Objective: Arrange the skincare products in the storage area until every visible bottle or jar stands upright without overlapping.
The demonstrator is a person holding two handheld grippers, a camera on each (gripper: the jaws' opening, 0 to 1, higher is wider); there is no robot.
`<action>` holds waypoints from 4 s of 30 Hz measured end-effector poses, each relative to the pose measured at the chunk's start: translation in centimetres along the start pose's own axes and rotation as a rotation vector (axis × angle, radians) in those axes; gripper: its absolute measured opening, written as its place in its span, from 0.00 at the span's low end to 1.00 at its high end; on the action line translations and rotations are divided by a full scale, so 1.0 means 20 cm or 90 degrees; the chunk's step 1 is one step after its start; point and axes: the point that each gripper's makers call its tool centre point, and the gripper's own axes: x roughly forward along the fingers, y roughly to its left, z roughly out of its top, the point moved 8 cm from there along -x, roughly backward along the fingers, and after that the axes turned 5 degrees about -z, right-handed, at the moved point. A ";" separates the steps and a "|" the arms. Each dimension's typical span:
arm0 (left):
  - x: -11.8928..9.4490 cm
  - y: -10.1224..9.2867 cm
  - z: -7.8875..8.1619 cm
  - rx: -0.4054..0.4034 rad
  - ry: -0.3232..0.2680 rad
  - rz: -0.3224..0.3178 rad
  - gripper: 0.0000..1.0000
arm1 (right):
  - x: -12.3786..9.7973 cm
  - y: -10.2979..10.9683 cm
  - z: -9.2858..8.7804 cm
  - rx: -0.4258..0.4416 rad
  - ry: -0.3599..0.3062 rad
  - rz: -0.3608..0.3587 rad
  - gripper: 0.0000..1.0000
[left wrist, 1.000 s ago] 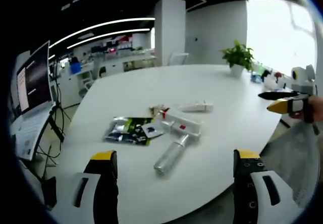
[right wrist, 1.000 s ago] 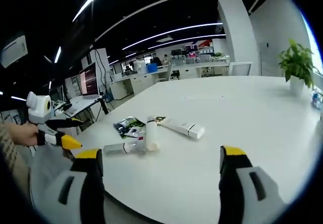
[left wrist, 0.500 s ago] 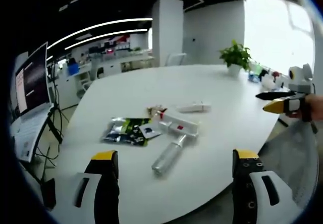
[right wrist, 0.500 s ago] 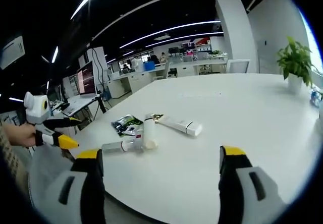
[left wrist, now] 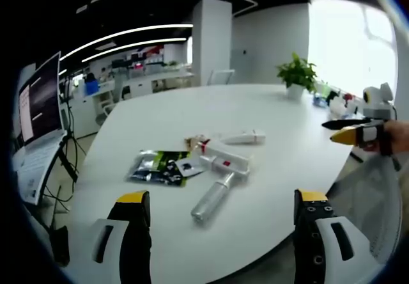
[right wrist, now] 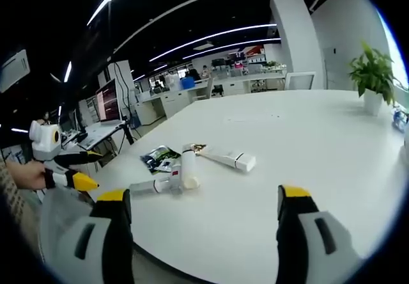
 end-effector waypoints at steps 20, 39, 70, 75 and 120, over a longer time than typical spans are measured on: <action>-0.01 0.02 0.01 -0.011 -0.016 0.016 0.89 | 0.05 0.02 0.01 0.001 0.028 0.033 0.91; -0.02 0.03 0.01 -0.021 -0.020 0.019 0.86 | 0.16 -0.05 0.15 -0.054 0.063 0.060 0.82; -0.01 0.02 -0.01 -0.015 0.006 -0.010 0.81 | 0.60 -0.03 0.30 -0.137 0.128 0.127 0.63; 0.00 0.00 -0.01 0.009 0.023 -0.017 0.80 | 0.69 0.02 0.30 -0.130 0.126 0.131 0.59; -0.02 0.08 0.01 -0.107 -0.031 -0.016 0.71 | 1.33 0.35 0.12 -0.192 0.272 0.063 0.31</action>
